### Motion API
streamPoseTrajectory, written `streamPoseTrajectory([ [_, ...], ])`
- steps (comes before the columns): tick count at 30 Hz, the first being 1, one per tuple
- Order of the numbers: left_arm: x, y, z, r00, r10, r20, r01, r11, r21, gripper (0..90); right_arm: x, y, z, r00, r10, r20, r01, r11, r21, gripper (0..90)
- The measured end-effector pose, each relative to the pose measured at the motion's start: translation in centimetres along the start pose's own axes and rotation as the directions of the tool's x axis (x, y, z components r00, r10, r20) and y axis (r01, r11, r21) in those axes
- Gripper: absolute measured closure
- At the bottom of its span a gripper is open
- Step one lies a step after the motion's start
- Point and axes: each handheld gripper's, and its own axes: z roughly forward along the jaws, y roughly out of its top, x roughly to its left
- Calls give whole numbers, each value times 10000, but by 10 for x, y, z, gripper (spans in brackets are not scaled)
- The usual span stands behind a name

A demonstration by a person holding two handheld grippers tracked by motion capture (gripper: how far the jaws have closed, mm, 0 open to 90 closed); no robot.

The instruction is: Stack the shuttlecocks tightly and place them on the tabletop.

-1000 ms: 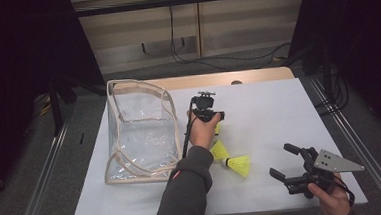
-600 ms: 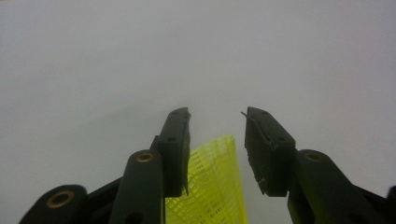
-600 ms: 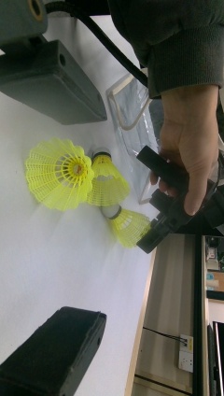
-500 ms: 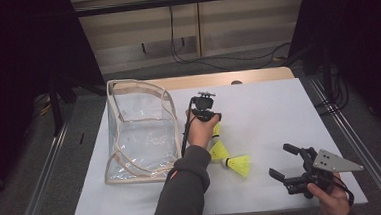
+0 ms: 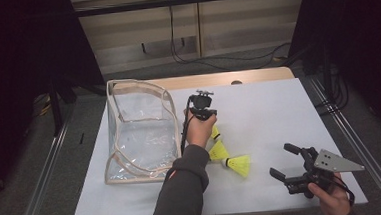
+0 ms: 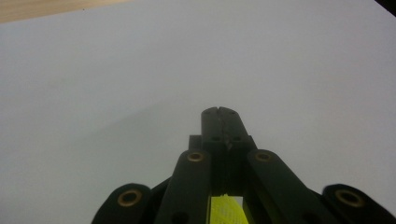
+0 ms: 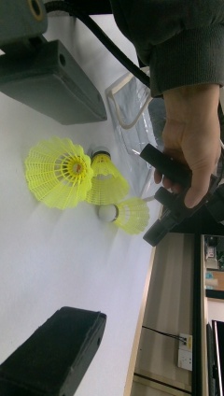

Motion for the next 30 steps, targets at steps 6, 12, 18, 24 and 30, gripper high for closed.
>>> streamPoseTrajectory([
  [6, 3, 5, -8, 9997, -159, -170, 150, 9988, -471, 900, 0, 0, 0, 10000, -8, 16, 8, 10000, 19, 38],
  [12, 2, 1, -8, 9995, -291, -105, 289, 9994, -190, 656, 1, 0, 1, 10000, -10, -23, 10, 10000, 47, 38],
  [18, 1, -7, -5, 9996, -246, -165, 250, 9994, 245, 502, 0, -1, 1, 10000, -55, -7, 55, 10000, 60, 38],
  [24, 0, -15, 0, 9989, -476, -4, 475, 9970, 617, 554, 1, -1, 1, 10000, 0, -7, 0, 9999, 102, 38],
  [30, 1, -16, 2, 9989, -476, 49, 471, 9964, 698, 702, 1, -1, 1, 10000, -13, -4, 13, 9999, 101, 38],
])
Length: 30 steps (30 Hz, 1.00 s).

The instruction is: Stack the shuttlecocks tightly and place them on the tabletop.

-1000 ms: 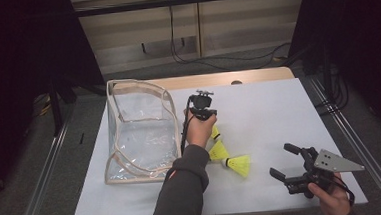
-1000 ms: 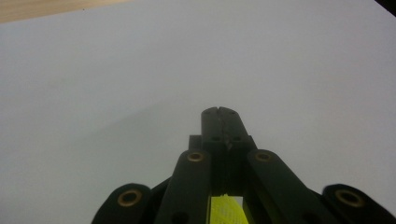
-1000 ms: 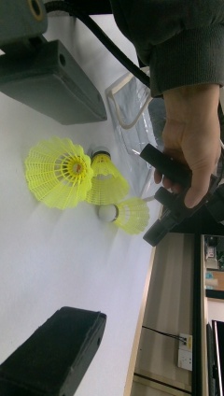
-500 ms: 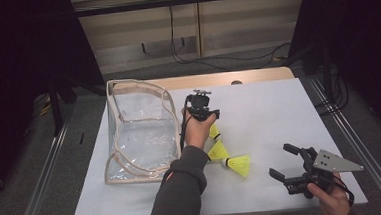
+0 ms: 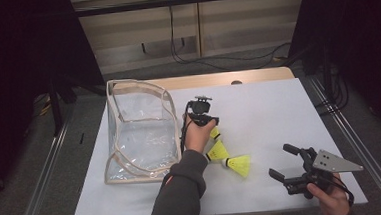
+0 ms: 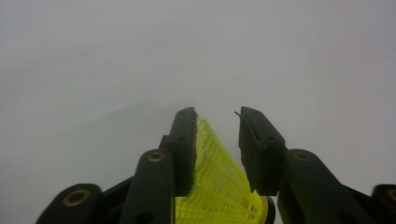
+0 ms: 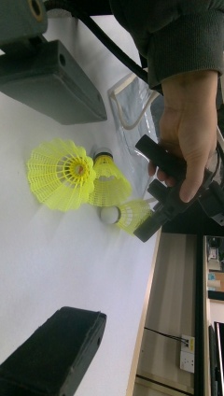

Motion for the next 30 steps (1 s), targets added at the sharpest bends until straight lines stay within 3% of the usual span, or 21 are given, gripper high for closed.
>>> streamPoseTrajectory([
  [7, -1, 3, -5, 9997, 226, -59, -227, 9993, -306, 836, -1, 0, -1, 10000, 27, 38, -26, 10000, -53, 38],
  [13, 0, 6, -14, 9975, 393, -582, -445, 9948, -913, 872, 0, 0, -1, 10000, 3, -10, -3, 10000, -43, 38],
  [18, 5, 10, -20, 9901, 674, -1235, -841, 9873, -1352, 883, 0, 0, -1, 10000, -9, 14, 9, 10000, -45, 38],
  [21, 6, 12, -20, 9826, 931, -1604, -1169, 9824, -1457, 889, 0, 0, -1, 10000, 7, 13, -7, 10000, -46, 38],
  [23, 4, 12, -18, 9731, 1299, -1901, -1576, 9777, -1389, 891, 0, 0, -1, 10000, 0, 12, 0, 10000, -46, 38],
  [27, -3, 8, -9, 9722, 1650, -1660, -1839, 9772, -1059, 889, -1, 0, -1, 10000, -34, 10, 34, 10000, -42, 38],
  [30, -9, 6, -6, 9774, 1648, -1325, -1798, 9774, -1109, 884, 0, 0, -1, 10000, -11, 36, 12, 10000, -61, 38],
])
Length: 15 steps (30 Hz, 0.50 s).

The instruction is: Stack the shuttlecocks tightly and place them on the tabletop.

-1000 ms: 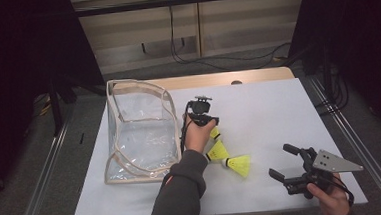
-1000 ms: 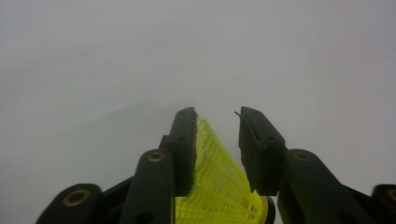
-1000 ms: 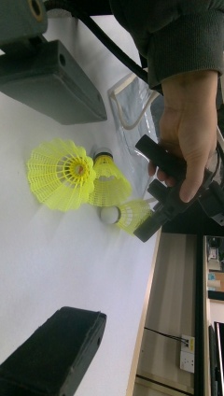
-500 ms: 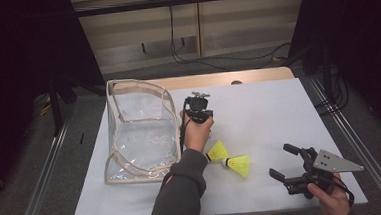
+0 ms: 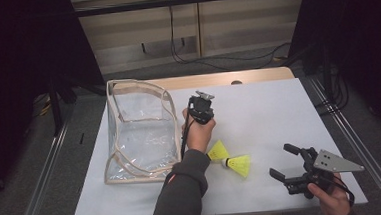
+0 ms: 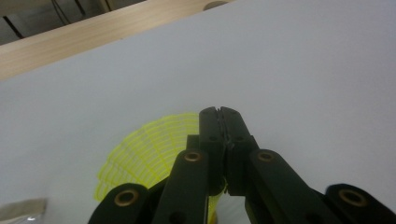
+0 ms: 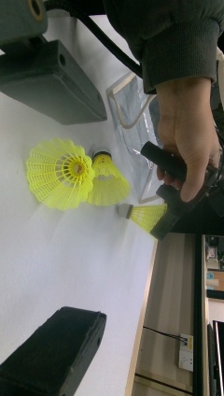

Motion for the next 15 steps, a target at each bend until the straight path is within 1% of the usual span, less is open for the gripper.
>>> streamPoseTrajectory([
  [1, -2, 0, 1, 9995, -168, 264, 166, 9998, 70, 876, 0, 0, 0, 10000, 22, -8, -22, 10000, 5, 38],
  [2, -3, 0, 2, 9983, -405, 407, 402, 9992, 81, 852, 0, 0, 0, 10000, -5, -15, 5, 10000, 34, 38],
  [4, -4, 1, 3, 9970, -541, 550, 535, 9985, 129, 794, 0, 0, 0, 10000, 20, -36, -20, 10000, 24, 37],
  [5, -4, 1, 3, 9961, -574, 666, 562, 9982, 203, 782, 0, 0, 0, 10000, 21, -36, -21, 10000, 15, 38],
  [7, -5, 0, 5, 9924, -765, 965, 742, 9969, 269, 747, 0, 0, 0, 10000, 13, -19, -13, 10000, 13, 38],
  [9, -6, 0, 5, 9914, -740, 1075, 713, 9970, 291, 733, 0, 0, 0, 10000, 19, -6, -19, 10000, 9, 38],
  [10, -8, 0, 5, 9895, -776, 1217, 744, 9968, 305, 724, 0, 0, 0, 10000, 5, 1, -5, 10000, 17, 38],
  [12, -10, 1, 5, 9882, -758, 1329, 721, 9969, 327, 711, 0, 0, 0, 10000, 13, -17, -13, 10000, 53, 38],
  [15, -12, 1, 5, 9860, -857, 1430, 807, 9959, 399, 707, 0, 0, 1, 10000, 13, -29, -13, 10000, 41, 38],
])
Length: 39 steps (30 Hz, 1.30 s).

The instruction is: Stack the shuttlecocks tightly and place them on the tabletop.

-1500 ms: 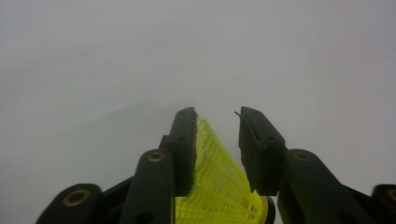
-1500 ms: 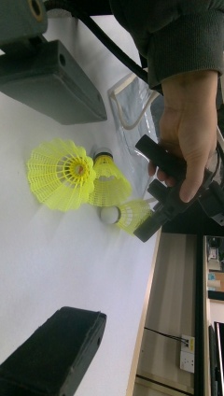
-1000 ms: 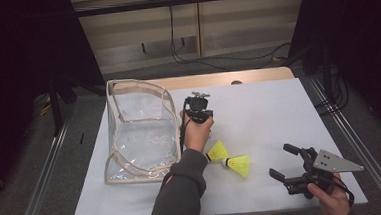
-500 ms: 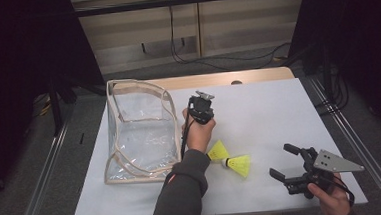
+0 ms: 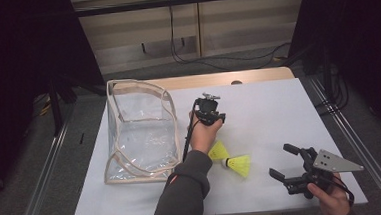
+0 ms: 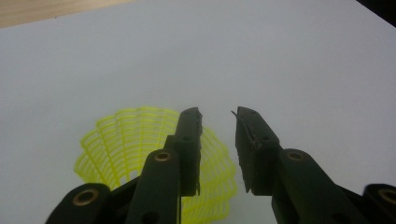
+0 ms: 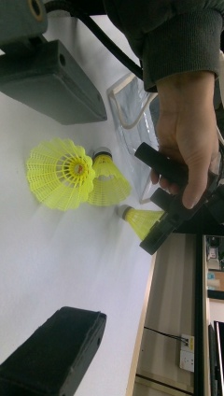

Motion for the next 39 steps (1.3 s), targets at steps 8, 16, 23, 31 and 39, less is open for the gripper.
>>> streamPoseTrajectory([
  [8, -3, 2, 1, 9996, -13, 277, 10, 9999, 101, 748, -1, 0, 0, 10000, -32, 3, 32, 10000, -15, 38],
  [16, -13, 7, 1, 9986, 130, 521, -149, 9992, 366, 891, 0, 0, 0, 10000, 1, 11, -1, 10000, -5, 38],
  [23, -14, 10, 3, 9988, 161, 458, -189, 9979, 617, 900, 0, 0, 0, 10000, -34, 8, 34, 10000, -10, 38],
  [31, -15, 11, 2, 9985, 128, 525, -153, 9988, 470, 891, -1, 0, 0, 10000, -36, 24, 36, 10000, -26, 38],
  [39, -14, 12, 0, 9983, 163, 556, -183, 9992, 369, 842, -1, 0, 0, 10000, -35, 79, 36, 10000, -42, 38],
])
